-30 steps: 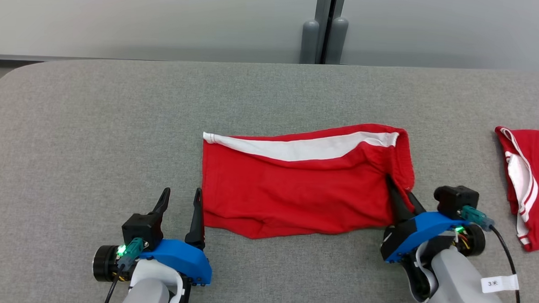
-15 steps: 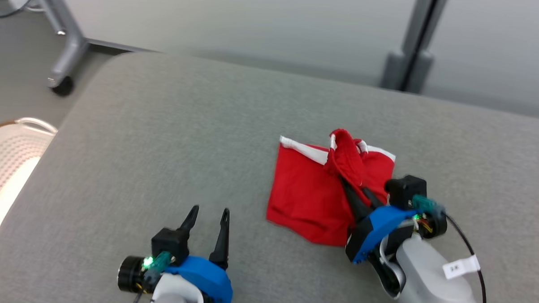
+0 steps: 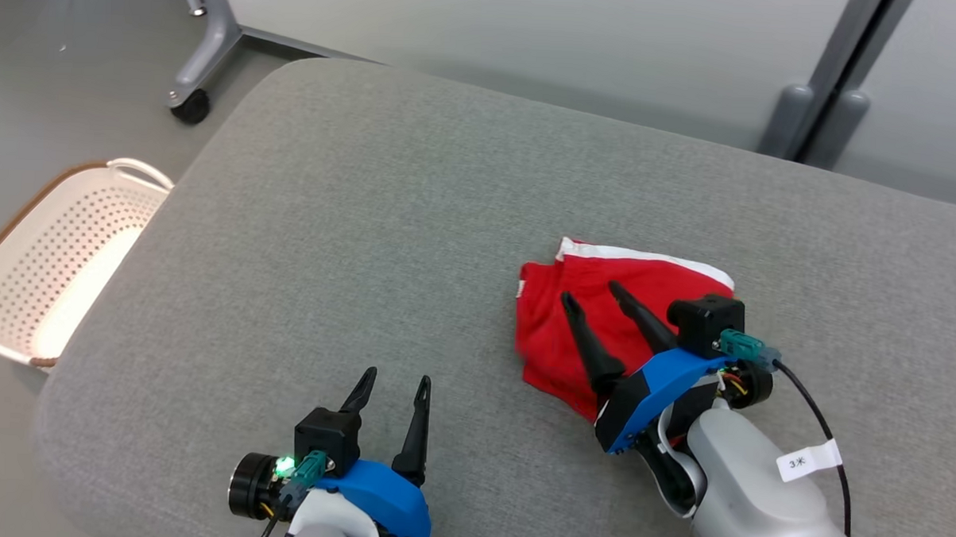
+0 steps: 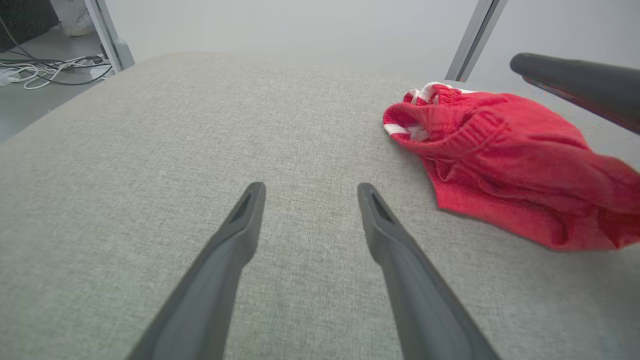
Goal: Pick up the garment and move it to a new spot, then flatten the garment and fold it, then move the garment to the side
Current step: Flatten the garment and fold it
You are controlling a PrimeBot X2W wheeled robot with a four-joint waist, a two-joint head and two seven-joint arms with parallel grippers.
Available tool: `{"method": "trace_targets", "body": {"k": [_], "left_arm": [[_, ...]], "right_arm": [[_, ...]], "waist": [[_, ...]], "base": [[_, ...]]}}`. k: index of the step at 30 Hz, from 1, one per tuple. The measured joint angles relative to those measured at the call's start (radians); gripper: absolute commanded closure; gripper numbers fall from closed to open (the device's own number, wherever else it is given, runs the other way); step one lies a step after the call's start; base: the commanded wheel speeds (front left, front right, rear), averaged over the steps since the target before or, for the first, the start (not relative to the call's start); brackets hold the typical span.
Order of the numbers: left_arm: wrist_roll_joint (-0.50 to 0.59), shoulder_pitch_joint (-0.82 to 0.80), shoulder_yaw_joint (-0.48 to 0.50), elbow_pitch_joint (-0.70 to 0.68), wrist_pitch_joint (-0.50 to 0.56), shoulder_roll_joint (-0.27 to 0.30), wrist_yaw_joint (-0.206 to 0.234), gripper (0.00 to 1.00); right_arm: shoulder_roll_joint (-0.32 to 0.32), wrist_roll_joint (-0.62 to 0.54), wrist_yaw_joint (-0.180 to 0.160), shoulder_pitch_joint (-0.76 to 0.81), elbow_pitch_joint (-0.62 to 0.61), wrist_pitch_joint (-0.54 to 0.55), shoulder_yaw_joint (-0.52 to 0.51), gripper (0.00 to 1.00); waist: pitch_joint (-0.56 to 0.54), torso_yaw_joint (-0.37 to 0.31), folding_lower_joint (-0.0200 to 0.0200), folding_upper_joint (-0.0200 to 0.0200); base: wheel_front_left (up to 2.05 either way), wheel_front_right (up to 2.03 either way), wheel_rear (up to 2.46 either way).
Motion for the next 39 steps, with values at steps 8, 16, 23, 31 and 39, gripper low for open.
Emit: {"method": "trace_targets", "body": {"k": [8, 16, 23, 31, 39], "left_arm": [[0.027, -0.012, 0.039, -0.023, 0.000, -0.001, 0.017, 0.00], [0.098, -0.016, 0.118, -0.054, 0.000, -0.001, 0.044, 0.00], [0.143, 0.020, 0.206, -0.072, 0.000, -0.001, 0.053, 0.00], [0.165, 0.095, 0.284, -0.081, 0.000, -0.002, 0.053, 0.00], [0.187, 0.163, 0.324, -0.081, 0.000, -0.001, 0.053, 0.00]], "right_arm": [[-0.001, -0.138, 0.000, 0.016, -0.075, 0.000, -0.173, 0.00], [-0.004, -0.310, 0.000, 0.141, -0.179, 0.000, -0.422, 0.00], [-0.004, -0.323, 0.000, 0.215, -0.205, 0.000, -0.467, 0.00], [-0.004, -0.315, 0.000, 0.273, -0.202, 0.000, -0.430, 0.00], [-0.003, -0.295, 0.000, 0.340, -0.201, 0.000, -0.383, 0.00]], "waist": [[0.005, -0.096, 0.0000, 0.0000], [-0.004, -0.217, -0.0001, 0.0000], [-0.027, -0.312, -0.0001, 0.0000], [-0.074, -0.392, -0.0001, 0.0000], [-0.135, -0.435, -0.0002, -0.0001]], "base": [[0.00, 0.00, 0.00], [0.00, 0.00, 0.00], [0.00, 0.00, 0.00], [0.00, 0.00, 0.00], [0.00, 0.00, 0.00]]}}
